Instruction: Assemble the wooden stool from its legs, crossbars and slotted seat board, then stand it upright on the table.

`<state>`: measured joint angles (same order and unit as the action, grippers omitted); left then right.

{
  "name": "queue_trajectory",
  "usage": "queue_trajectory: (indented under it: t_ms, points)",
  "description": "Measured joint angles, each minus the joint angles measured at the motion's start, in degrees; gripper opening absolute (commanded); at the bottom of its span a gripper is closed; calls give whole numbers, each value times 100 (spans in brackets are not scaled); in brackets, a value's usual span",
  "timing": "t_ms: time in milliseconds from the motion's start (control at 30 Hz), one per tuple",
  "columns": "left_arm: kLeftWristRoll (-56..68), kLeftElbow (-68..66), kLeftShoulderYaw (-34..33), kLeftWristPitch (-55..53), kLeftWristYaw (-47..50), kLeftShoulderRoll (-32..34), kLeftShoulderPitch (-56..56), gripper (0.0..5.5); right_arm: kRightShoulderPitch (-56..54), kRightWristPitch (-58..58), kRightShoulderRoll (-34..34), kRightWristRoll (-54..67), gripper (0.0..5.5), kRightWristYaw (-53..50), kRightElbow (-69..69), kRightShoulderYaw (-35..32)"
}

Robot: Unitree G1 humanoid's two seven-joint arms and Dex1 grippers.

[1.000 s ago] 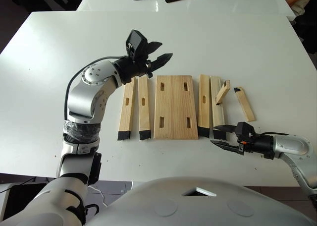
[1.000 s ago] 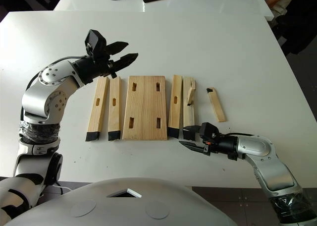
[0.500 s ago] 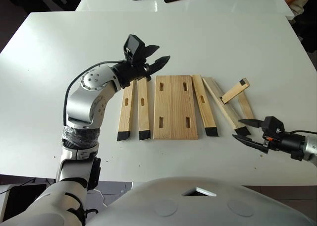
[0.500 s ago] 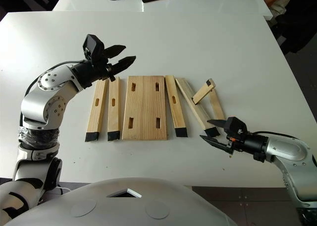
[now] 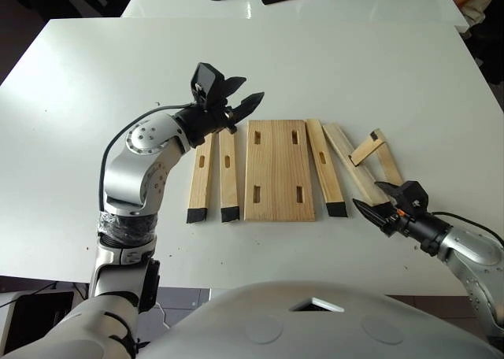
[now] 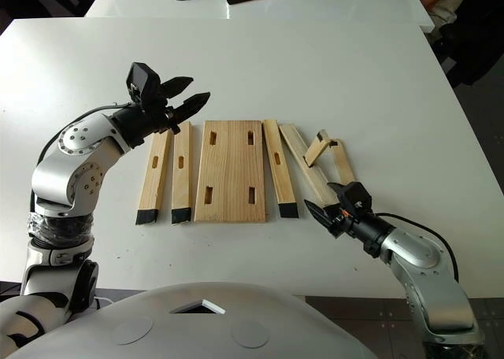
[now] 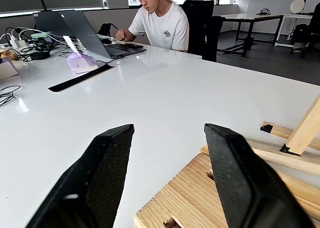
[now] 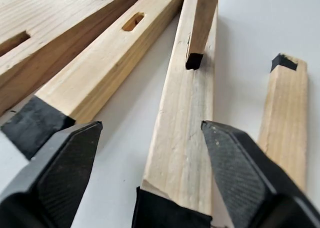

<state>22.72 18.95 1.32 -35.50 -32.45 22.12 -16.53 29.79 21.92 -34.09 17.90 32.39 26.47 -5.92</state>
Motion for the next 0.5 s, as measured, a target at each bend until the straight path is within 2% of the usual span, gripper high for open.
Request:
queue_trajectory:
  t_ms: [500]
  points:
    - [20, -15, -2, 0, -7, 16, -31, 262, 46, -144, 276, 92, 365, -74, -133, -313]
